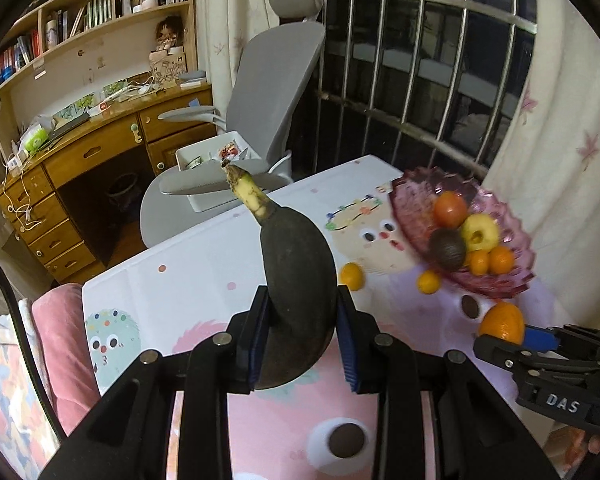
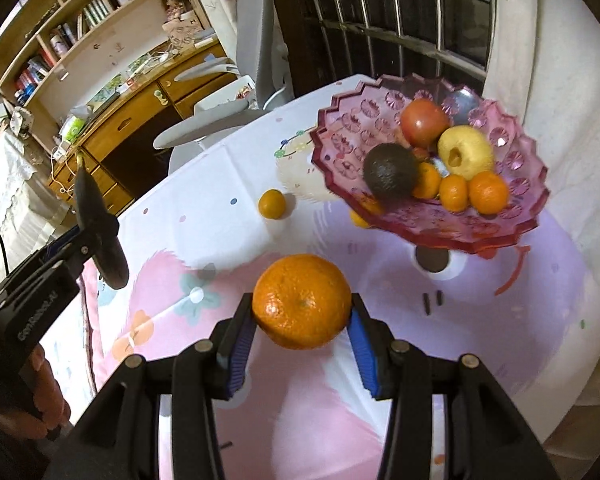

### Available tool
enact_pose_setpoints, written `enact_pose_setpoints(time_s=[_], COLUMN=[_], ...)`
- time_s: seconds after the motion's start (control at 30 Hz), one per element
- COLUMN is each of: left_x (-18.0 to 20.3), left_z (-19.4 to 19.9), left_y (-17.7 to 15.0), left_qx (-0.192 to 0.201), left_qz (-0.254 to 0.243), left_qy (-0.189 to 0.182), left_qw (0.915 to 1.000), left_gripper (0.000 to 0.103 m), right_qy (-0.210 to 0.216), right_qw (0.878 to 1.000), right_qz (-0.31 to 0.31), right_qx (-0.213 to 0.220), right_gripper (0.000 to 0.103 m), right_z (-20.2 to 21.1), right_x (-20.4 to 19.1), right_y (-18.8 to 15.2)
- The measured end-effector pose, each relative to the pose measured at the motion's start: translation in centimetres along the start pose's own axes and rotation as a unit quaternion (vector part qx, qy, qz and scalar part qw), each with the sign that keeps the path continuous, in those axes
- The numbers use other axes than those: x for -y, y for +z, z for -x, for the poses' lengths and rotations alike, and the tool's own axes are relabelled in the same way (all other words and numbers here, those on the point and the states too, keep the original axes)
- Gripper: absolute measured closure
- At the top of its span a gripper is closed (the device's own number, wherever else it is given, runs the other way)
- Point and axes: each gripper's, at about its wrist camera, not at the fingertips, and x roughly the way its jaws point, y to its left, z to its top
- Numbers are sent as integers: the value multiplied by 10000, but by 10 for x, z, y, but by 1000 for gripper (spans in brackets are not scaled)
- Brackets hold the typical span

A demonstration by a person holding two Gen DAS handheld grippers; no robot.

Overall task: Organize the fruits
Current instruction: 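Lift the banana with left tool over the bowl while right carries the tangerine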

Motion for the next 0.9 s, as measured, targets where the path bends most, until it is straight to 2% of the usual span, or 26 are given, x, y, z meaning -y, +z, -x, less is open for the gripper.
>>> enact_pose_setpoints(time_s=[0.23, 0.43, 0.7, 0.9], left_x=[49, 103, 171, 209], left_z=[30, 38, 27, 3], left_y=[6, 16, 34, 50], left_qx=[97, 121, 166, 117], left_qz=[262, 609, 1135, 1565], left_qy=[-112, -86, -55, -254], left_qw=[9995, 9980, 9934, 9873], left_gripper=[73, 73, 73, 73], right_qy=[-48, 26, 189, 336], right_qw=[9992, 9976, 9928, 9893], right_qz=[331, 668, 1173, 1420], right_qx=[207, 168, 130, 42], right_gripper=[58, 58, 58, 58], right_z=[27, 37, 45, 40], right_x=[34, 76, 135, 174], right_y=[8, 29, 66, 94])
